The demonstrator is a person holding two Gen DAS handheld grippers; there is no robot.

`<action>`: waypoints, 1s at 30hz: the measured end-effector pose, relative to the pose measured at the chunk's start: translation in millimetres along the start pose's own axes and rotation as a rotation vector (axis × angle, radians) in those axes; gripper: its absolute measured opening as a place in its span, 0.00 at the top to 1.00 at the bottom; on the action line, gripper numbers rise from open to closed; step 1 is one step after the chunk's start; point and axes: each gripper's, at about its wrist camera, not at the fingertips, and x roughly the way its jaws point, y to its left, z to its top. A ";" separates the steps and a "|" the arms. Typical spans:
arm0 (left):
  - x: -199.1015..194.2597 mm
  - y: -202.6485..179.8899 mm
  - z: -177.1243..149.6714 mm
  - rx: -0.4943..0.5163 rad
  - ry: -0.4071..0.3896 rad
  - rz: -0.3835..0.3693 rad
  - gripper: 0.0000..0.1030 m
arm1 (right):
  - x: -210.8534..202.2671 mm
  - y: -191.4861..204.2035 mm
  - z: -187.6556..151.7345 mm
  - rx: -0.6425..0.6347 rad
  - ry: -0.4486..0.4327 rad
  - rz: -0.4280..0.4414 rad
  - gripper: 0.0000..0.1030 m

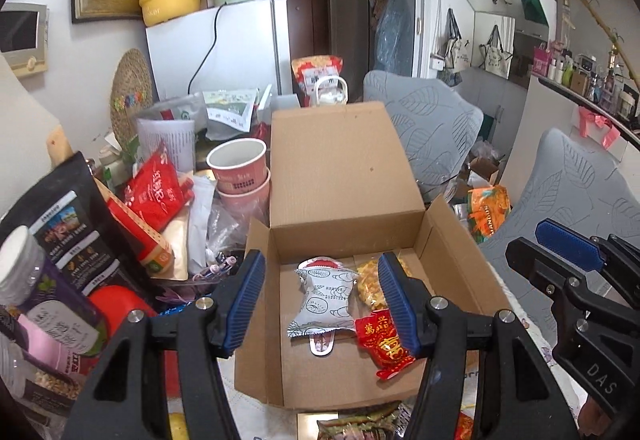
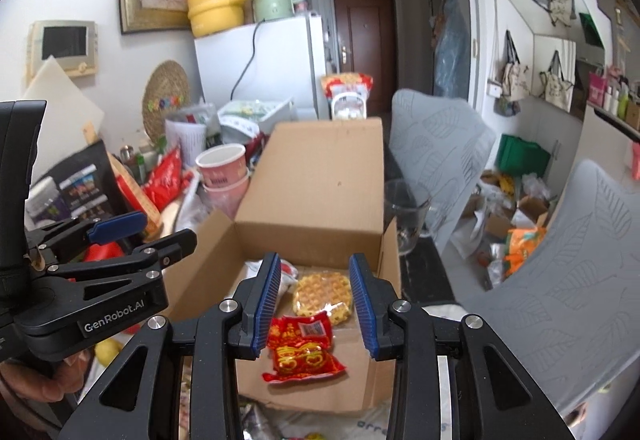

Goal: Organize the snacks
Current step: 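Lift both tools out of the box and back toward the table snacks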

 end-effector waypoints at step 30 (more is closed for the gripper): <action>-138.2 -19.8 -52.7 0.059 -0.126 -0.072 0.43 | -147.5 23.2 -46.0 -0.008 -0.158 -0.034 0.28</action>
